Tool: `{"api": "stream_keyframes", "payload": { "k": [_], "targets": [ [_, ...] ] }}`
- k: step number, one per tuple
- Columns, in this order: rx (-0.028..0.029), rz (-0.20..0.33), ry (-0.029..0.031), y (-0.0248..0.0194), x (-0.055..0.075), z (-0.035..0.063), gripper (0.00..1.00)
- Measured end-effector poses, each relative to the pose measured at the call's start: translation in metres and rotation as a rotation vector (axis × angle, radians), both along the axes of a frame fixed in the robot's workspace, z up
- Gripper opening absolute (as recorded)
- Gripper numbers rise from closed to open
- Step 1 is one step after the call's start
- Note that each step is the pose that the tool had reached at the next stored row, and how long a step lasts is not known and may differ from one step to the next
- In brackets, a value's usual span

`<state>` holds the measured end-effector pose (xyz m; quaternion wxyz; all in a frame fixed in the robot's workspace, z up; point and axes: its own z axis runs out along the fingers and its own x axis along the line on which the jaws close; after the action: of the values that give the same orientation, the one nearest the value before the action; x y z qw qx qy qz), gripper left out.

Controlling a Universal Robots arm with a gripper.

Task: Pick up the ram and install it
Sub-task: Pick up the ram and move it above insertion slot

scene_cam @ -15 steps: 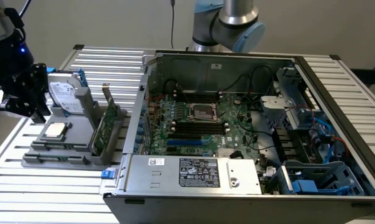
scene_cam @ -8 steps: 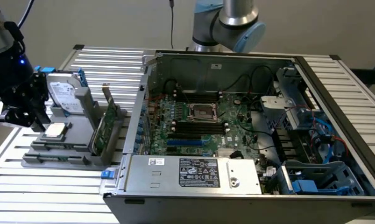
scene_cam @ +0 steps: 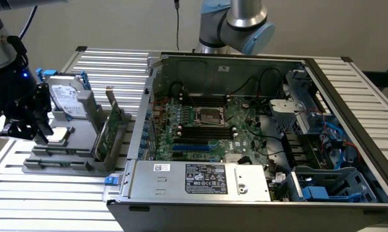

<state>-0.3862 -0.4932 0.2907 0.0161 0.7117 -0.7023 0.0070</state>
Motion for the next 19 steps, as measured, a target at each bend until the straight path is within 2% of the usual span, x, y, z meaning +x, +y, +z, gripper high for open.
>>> {"api": "stream_keyframes", "payload": {
  "k": [3,19],
  "targets": [
    [0.0000,0.001,0.0000,-0.0014,0.000,-0.0054,0.31],
    [0.0000,0.010,0.0001,-0.0015,0.000,-0.0345,0.31]
  ]
}}
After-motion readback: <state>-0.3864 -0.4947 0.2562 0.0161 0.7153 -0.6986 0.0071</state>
